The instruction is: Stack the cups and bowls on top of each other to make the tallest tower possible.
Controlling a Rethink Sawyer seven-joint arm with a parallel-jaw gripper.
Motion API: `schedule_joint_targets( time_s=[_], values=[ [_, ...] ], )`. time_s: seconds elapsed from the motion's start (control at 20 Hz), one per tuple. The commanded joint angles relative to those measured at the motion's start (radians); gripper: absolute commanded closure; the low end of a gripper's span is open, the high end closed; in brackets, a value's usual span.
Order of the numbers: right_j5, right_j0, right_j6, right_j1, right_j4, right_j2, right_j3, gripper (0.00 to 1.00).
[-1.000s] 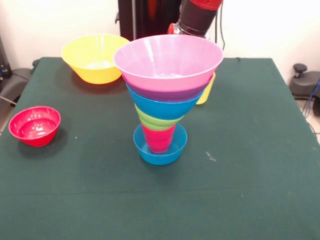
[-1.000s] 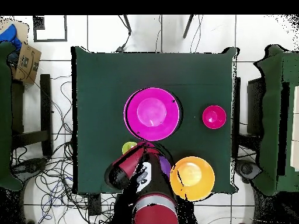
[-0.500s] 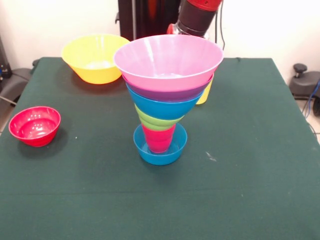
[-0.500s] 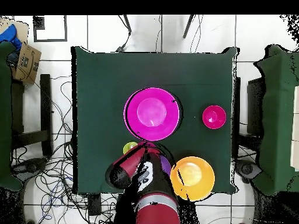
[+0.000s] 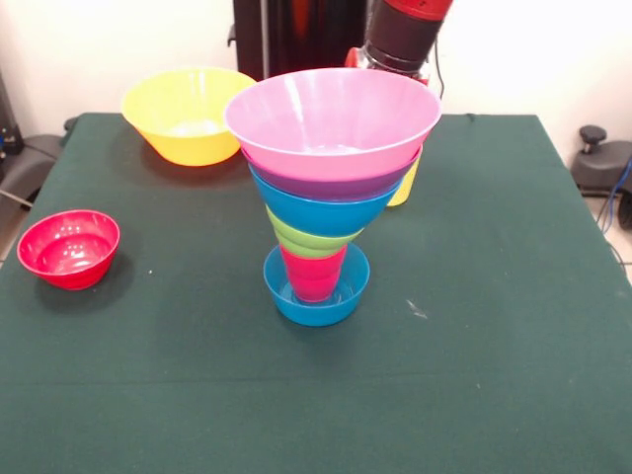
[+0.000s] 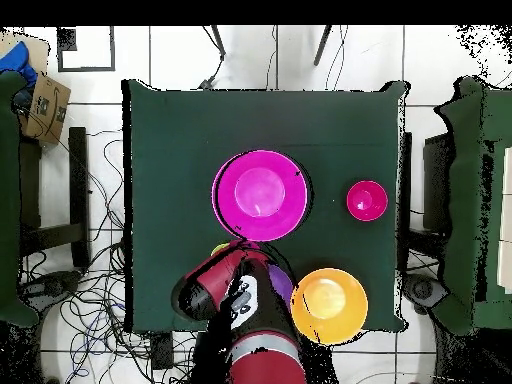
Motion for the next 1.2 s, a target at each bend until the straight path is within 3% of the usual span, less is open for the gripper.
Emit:
schedule_joint_targets(
  time_s=[0.05, 0.3, 0.6, 1.2],
  values=[
    [0.167, 0.029, -0.081, -0.079, 0.088, 0.124, -0.050, 1.00],
    [0.250, 0.047, -0.090, -0.134, 0.132, 0.132, -0.048, 1.00],
    [0.293, 0.055, -0.077, -0.148, 0.164, 0.154, -0.046, 1.00],
    [0.305, 0.097, -0.023, -0.104, 0.245, 0.180, -0.068, 1.00]
  ],
)
